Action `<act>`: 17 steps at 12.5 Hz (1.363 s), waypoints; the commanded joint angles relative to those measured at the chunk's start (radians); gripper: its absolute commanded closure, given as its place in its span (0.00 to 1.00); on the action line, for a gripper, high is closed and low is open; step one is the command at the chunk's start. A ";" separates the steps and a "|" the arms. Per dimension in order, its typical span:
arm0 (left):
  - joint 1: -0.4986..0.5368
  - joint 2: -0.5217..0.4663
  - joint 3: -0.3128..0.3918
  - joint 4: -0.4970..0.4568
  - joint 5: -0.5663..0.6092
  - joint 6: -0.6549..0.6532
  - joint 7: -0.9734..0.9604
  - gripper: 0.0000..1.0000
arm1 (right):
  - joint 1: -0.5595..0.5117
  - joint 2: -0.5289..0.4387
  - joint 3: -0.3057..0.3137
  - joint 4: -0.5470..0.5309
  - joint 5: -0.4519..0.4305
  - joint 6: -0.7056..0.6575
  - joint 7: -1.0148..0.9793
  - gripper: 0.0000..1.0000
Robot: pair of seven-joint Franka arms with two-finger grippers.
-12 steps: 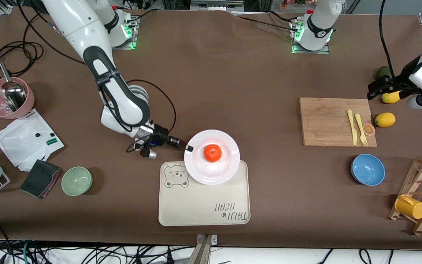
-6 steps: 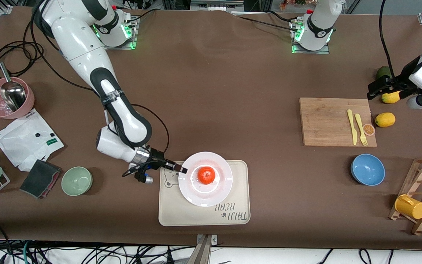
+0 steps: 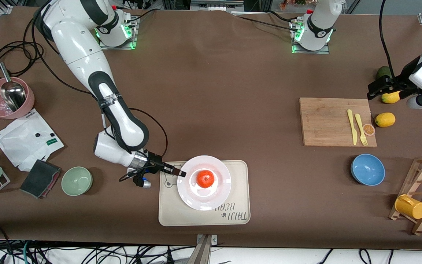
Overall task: Place orange and plate with both arms
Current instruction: 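Lift the plate with the orange and carry it onto the bear tray, then open the right gripper to release the plate on the tray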
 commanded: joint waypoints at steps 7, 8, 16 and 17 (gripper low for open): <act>0.003 0.012 -0.004 0.029 0.022 -0.027 0.017 0.00 | -0.007 -0.119 -0.029 -0.095 -0.456 -0.017 0.011 0.36; 0.001 0.012 -0.004 0.030 0.020 -0.025 0.016 0.00 | -0.007 -0.145 -0.034 -0.116 -0.482 -0.026 0.011 0.35; 0.001 0.011 -0.006 0.029 0.015 -0.034 0.017 0.00 | -0.009 -0.697 -0.176 -0.541 -0.895 -0.295 0.069 0.00; 0.000 0.012 -0.006 0.030 0.015 -0.034 0.016 0.00 | -0.009 -0.754 -0.192 -0.540 -0.974 -0.407 0.110 0.00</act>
